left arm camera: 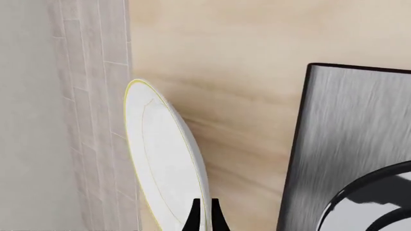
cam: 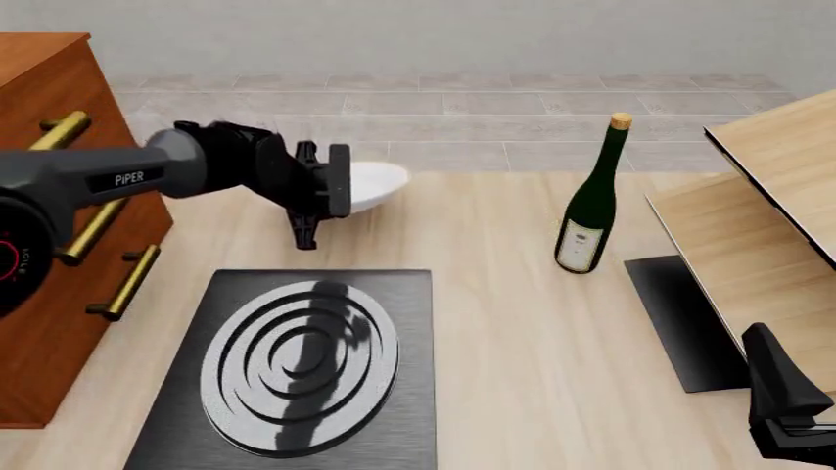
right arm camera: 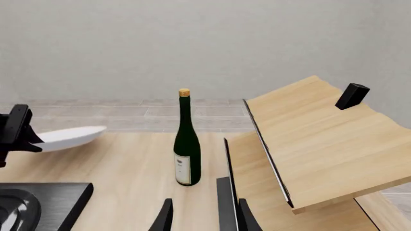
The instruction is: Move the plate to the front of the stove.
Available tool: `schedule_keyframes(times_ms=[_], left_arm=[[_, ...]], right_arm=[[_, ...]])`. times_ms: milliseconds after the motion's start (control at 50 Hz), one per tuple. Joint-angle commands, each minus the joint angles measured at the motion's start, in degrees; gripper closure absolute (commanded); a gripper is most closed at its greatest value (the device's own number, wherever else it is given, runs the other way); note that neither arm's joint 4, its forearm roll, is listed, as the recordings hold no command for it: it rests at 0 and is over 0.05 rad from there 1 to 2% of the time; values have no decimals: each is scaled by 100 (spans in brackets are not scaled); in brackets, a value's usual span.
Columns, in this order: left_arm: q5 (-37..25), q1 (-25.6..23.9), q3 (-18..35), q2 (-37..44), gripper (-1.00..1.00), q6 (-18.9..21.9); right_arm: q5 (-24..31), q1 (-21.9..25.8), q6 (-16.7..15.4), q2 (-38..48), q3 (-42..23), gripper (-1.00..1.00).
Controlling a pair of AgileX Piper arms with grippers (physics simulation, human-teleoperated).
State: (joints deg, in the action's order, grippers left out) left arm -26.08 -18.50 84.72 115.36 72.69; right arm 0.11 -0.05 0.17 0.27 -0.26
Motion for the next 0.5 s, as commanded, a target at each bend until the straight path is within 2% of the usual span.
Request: schedule_keyframes(times_ms=[20,240,500], left_arm=[[190,2,-33,120,100,-90],[428,-63,-215,273,100,-194],[512,-33,-81,586,100,-248]], right_arm=[[0,-2,0,-1,0,-100],[0,0,0,1,0,-100],[0,-1,-1,0,0,-100]])
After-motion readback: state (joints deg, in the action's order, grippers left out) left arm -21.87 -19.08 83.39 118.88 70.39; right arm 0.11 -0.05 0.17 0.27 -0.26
